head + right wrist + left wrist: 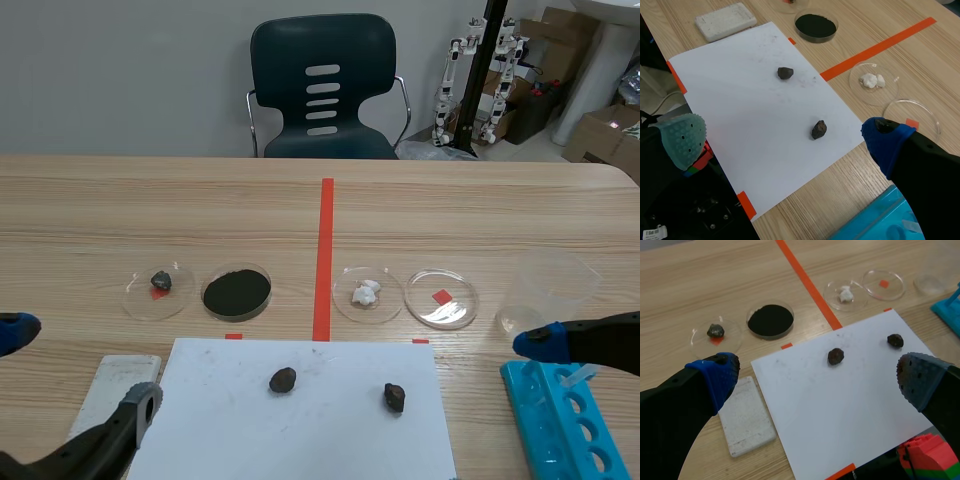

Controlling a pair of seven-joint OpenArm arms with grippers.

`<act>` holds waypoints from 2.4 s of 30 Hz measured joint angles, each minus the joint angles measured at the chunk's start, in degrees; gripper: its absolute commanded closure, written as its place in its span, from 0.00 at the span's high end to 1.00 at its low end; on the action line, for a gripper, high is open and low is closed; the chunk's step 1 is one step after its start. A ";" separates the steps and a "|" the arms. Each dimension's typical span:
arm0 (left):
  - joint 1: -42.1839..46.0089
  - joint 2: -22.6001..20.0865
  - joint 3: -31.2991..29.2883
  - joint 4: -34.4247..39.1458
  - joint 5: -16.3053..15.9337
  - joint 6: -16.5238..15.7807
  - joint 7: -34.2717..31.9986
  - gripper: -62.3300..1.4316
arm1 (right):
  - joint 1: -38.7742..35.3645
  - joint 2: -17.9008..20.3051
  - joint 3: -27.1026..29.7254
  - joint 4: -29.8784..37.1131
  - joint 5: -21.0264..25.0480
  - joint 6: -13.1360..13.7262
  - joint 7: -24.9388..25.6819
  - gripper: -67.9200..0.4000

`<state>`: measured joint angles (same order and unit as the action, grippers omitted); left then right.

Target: Pick up the right mineral with the left hand

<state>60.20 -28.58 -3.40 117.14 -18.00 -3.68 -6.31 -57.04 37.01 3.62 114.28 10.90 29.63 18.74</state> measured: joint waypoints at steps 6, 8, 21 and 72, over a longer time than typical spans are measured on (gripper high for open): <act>-8.83 0.00 2.51 -0.50 -0.35 0.42 16.28 1.00 | 0.00 0.00 0.00 0.00 0.00 0.00 0.00 1.00; -12.81 0.00 5.14 -1.33 -1.14 0.48 21.24 1.00 | 0.00 0.00 0.00 0.00 0.00 0.00 0.00 1.00; -40.00 4.35 27.61 -16.50 -1.90 21.09 44.44 1.00 | 0.00 0.00 0.00 0.00 0.00 0.00 0.00 1.00; -79.10 33.48 61.18 -57.94 3.67 29.40 59.52 1.00 | 0.00 0.00 0.00 0.00 0.02 0.00 0.00 1.00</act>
<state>-18.90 4.91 57.78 59.20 -14.33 25.71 53.21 -57.04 37.01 3.62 114.28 10.92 29.63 18.74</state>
